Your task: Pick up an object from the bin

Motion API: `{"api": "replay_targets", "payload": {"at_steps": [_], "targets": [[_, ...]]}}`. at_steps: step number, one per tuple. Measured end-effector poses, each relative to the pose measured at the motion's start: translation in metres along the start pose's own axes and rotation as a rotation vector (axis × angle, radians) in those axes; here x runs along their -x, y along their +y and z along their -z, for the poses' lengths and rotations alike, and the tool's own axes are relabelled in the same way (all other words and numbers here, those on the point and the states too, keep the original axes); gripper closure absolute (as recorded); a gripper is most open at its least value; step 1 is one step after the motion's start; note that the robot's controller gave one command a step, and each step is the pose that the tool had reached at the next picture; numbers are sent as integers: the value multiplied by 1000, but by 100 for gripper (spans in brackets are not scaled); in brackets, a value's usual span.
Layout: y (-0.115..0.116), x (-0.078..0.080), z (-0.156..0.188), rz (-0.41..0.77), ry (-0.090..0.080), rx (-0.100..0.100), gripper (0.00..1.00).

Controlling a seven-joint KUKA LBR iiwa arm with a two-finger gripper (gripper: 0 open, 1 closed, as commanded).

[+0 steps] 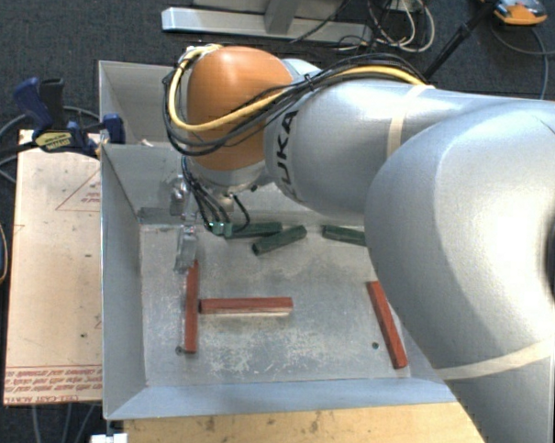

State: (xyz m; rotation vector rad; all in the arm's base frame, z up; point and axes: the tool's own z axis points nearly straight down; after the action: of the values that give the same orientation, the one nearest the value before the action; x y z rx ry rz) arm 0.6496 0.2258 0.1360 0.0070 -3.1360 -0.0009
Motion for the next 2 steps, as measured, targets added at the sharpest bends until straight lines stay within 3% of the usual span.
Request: {"api": "replay_targets", "payload": {"at_steps": [1, 2], "targets": [[-32, -54, -66, 506, -5, 0, 0], [-29, -50, -61, 505, -16, 4, 100]]}}
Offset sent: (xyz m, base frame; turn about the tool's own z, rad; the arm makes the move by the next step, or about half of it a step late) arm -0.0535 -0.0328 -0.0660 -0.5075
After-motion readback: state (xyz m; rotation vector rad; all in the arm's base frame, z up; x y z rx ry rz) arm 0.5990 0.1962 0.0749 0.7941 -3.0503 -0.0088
